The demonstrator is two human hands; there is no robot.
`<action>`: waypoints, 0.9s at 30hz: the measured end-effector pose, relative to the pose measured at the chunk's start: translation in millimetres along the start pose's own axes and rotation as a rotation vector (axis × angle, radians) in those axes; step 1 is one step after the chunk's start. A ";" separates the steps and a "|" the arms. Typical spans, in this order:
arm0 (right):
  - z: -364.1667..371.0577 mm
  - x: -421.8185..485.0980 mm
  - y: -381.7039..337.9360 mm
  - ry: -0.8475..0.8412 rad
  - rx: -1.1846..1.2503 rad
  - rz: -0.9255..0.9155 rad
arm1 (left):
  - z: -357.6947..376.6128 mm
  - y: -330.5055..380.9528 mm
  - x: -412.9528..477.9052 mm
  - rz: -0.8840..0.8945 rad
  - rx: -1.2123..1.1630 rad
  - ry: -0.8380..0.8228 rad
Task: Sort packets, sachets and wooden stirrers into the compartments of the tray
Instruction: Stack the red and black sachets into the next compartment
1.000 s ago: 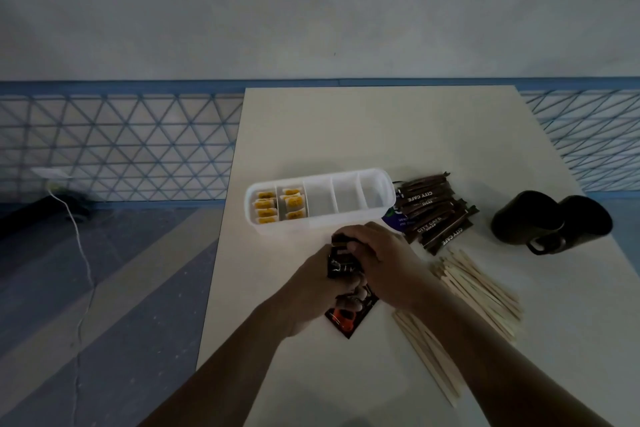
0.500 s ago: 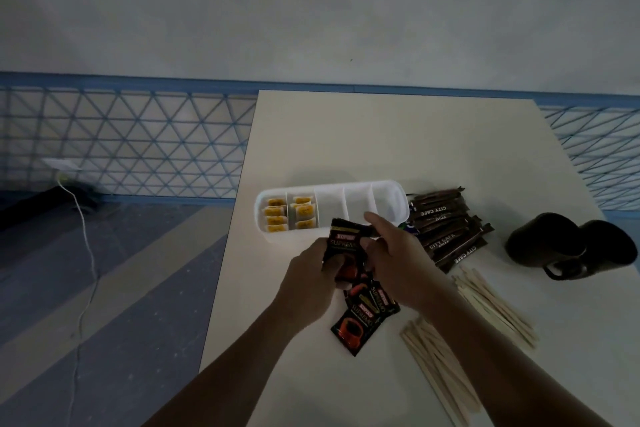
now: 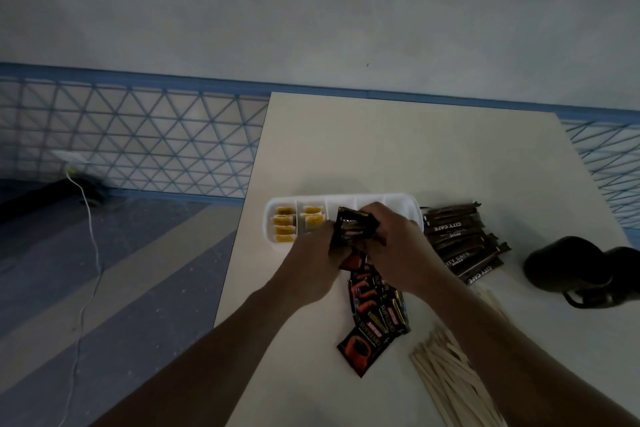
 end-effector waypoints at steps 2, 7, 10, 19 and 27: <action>-3.4 12.2 -2.2 0.014 -0.072 -0.030 | -10.9 1.3 7.3 0.006 0.073 0.021; -11.6 46.0 -3.0 0.026 -0.266 -0.055 | -39.2 -12.5 32.8 -0.040 0.359 0.090; -6.6 63.2 -3.6 -0.021 -0.264 -0.052 | -41.9 -22.9 47.3 -0.039 0.586 0.033; 14.3 86.9 3.0 -0.101 -0.357 -0.086 | -26.5 -44.8 62.3 -0.052 0.745 -0.020; 20.6 94.8 19.4 -0.054 -0.410 -0.052 | -28.0 -48.4 60.1 -0.003 0.597 0.040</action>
Point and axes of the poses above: each hand's wrist, its own x-axis towards the middle knuckle, its own z-axis out of the palm, y = z × x, the point moved 4 cm from there along x, towards the middle knuckle, and after that the axes turned 8 degrees about x, right-handed, at the moved point
